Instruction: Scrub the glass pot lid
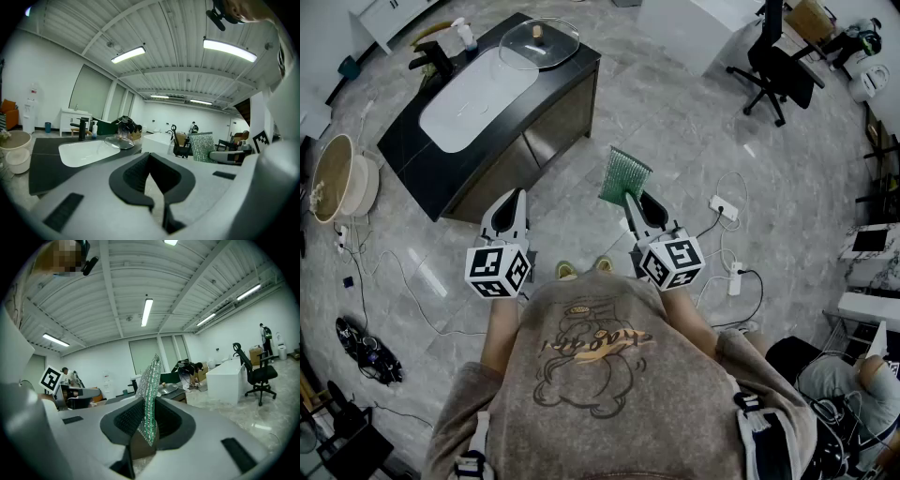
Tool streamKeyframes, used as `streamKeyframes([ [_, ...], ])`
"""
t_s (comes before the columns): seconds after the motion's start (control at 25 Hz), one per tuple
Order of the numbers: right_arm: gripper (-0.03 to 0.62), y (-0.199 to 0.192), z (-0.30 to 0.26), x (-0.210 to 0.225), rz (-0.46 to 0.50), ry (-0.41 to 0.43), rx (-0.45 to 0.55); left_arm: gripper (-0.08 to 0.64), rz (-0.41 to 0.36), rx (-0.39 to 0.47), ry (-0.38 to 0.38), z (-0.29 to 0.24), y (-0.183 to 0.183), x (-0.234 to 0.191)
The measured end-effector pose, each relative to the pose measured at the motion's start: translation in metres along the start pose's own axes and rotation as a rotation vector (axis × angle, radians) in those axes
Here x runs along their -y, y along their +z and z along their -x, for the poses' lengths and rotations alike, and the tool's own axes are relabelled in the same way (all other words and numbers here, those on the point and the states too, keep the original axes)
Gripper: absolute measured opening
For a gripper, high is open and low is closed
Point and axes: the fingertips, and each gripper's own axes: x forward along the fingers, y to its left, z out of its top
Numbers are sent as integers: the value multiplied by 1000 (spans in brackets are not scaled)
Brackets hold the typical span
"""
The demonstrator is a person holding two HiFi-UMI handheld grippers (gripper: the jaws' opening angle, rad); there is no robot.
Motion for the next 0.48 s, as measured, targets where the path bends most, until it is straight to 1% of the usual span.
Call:
streamKeyframes([
  [0.16, 89, 2, -6, -8, -21, 20, 27, 9, 6, 1, -4, 1, 1, -8],
  [0.32, 89, 2, -11, -19, -69, 54, 42, 9, 3, -9, -4, 5, 0, -19],
  [0.48, 89, -1, -11, -26, -73, 49, 56, 9, 6, -16, -14, 10, -3, -29],
])
